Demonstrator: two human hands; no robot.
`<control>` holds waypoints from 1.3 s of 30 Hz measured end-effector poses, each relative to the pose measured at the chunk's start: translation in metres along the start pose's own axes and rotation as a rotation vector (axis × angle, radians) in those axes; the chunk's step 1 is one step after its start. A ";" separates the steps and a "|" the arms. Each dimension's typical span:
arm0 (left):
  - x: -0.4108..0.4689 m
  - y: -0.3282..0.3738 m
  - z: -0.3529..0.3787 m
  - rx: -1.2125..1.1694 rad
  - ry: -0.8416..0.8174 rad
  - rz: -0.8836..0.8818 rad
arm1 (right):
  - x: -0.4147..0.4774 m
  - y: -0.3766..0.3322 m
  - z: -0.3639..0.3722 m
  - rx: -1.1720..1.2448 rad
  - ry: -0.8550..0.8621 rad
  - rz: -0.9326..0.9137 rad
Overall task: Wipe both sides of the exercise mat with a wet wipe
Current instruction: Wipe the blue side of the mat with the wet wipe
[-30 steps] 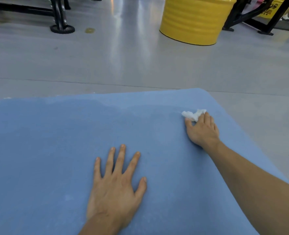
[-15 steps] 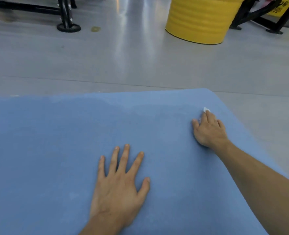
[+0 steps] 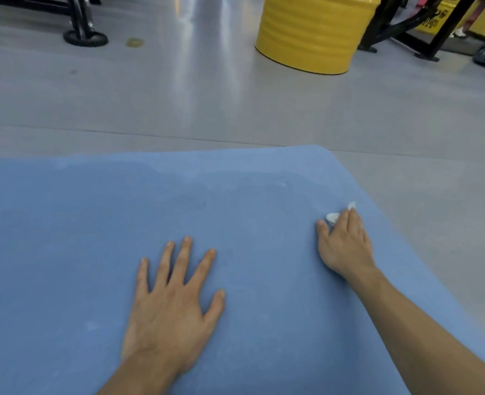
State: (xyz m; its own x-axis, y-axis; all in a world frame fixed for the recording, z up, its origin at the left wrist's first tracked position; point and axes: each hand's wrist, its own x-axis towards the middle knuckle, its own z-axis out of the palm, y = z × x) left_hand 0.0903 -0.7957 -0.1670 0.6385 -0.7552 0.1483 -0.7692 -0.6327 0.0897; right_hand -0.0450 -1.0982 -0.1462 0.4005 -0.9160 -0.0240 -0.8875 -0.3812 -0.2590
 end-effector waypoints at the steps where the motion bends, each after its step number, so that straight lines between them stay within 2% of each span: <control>1: 0.001 -0.001 0.000 0.002 -0.004 -0.001 | 0.012 -0.013 0.001 0.023 -0.023 -0.017; 6: 0.001 0.000 -0.002 -0.013 -0.011 -0.001 | 0.064 -0.085 0.014 -0.020 -0.156 -0.190; 8: 0.001 -0.002 -0.003 -0.021 -0.011 0.002 | 0.070 -0.088 0.017 -0.035 -0.142 -0.193; 15: 0.000 -0.002 -0.001 0.005 -0.025 0.011 | 0.027 -0.013 0.012 -0.117 0.091 -0.088; 23: -0.001 -0.004 -0.003 0.019 -0.063 0.003 | -0.062 0.088 -0.003 -0.382 0.016 0.004; 25: 0.000 -0.004 -0.003 0.018 -0.065 0.006 | -0.086 0.101 -0.010 -0.327 0.041 0.089; 27: -0.001 -0.004 -0.004 0.025 -0.071 0.004 | -0.097 0.102 -0.014 -0.168 0.032 0.176; 30: 0.000 -0.004 -0.003 0.045 -0.100 0.004 | -0.081 0.082 -0.016 -0.024 0.058 0.252; 39: 0.002 -0.002 -0.009 0.035 -0.145 -0.002 | 0.027 -0.007 0.001 0.006 -0.018 0.083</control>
State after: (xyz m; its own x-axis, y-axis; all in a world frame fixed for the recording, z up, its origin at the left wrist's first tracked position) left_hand 0.0931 -0.7941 -0.1580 0.6388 -0.7694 0.0041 -0.7683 -0.6377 0.0552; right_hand -0.0281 -1.1206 -0.1461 0.3297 -0.9420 -0.0630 -0.9164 -0.3033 -0.2610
